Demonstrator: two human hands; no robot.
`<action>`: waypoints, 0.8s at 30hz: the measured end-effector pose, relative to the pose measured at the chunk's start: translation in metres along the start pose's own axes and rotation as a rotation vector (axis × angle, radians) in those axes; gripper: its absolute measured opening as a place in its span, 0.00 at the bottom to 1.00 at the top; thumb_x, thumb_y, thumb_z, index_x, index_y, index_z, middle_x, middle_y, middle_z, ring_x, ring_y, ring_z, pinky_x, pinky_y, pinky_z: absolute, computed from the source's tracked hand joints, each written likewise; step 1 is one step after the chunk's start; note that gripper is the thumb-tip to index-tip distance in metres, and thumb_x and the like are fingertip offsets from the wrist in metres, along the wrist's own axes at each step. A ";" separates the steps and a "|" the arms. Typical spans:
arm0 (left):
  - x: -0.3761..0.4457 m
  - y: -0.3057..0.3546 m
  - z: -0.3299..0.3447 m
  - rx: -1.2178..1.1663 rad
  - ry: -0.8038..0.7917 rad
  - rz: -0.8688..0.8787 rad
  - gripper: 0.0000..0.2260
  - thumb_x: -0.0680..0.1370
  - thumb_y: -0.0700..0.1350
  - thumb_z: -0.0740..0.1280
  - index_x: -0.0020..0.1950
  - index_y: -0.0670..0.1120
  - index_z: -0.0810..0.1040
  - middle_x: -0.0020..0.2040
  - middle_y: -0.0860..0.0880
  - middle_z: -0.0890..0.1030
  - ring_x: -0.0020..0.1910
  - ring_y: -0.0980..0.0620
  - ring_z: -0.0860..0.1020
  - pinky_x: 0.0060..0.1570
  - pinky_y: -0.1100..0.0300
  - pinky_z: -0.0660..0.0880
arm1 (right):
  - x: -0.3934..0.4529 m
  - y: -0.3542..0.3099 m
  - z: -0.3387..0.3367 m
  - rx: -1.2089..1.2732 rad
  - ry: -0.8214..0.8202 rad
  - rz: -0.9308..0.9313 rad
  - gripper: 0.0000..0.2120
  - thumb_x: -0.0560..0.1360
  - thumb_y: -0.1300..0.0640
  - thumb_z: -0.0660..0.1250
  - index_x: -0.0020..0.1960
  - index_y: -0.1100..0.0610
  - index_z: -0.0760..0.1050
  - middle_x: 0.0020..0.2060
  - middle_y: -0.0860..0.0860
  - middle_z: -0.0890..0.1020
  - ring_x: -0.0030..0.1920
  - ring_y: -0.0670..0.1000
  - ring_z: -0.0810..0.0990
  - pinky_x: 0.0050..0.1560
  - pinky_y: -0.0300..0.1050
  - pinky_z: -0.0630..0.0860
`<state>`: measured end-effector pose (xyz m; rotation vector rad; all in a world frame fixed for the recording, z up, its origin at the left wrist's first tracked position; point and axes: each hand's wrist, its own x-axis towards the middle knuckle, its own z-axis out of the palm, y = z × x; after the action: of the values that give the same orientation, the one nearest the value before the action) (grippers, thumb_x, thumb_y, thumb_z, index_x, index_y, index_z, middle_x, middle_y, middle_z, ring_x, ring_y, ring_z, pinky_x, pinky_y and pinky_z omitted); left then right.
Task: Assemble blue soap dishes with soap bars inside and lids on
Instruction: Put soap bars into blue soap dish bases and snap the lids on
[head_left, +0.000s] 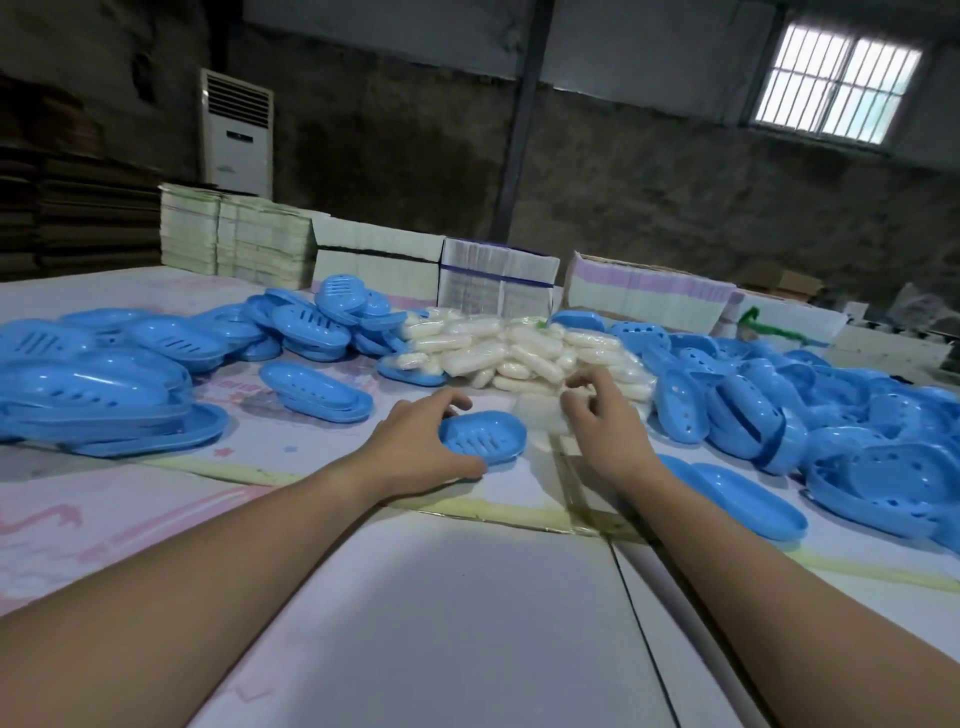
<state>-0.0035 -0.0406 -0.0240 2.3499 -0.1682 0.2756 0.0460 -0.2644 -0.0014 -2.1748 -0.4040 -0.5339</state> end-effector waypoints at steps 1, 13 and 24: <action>0.000 0.000 0.000 0.004 0.006 0.004 0.30 0.66 0.59 0.79 0.64 0.61 0.69 0.58 0.56 0.75 0.60 0.53 0.73 0.58 0.55 0.73 | 0.001 0.000 -0.002 0.070 0.029 0.022 0.05 0.81 0.52 0.58 0.55 0.47 0.71 0.38 0.52 0.79 0.36 0.48 0.74 0.39 0.48 0.73; -0.003 0.002 -0.001 -0.006 -0.012 0.053 0.32 0.66 0.60 0.80 0.64 0.61 0.68 0.57 0.58 0.74 0.57 0.58 0.73 0.45 0.75 0.66 | -0.010 -0.014 0.022 -0.136 -0.170 -0.082 0.04 0.78 0.49 0.62 0.51 0.46 0.74 0.41 0.49 0.80 0.41 0.49 0.77 0.42 0.48 0.74; -0.003 0.004 0.004 0.017 0.036 0.074 0.29 0.65 0.60 0.80 0.61 0.61 0.71 0.56 0.57 0.78 0.50 0.60 0.76 0.46 0.65 0.73 | -0.016 -0.026 0.026 -0.172 -0.238 -0.128 0.10 0.76 0.43 0.64 0.45 0.47 0.81 0.35 0.46 0.82 0.38 0.45 0.77 0.38 0.44 0.72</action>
<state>-0.0071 -0.0464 -0.0251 2.3569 -0.2369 0.3559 0.0264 -0.2302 -0.0065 -2.3992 -0.6504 -0.3919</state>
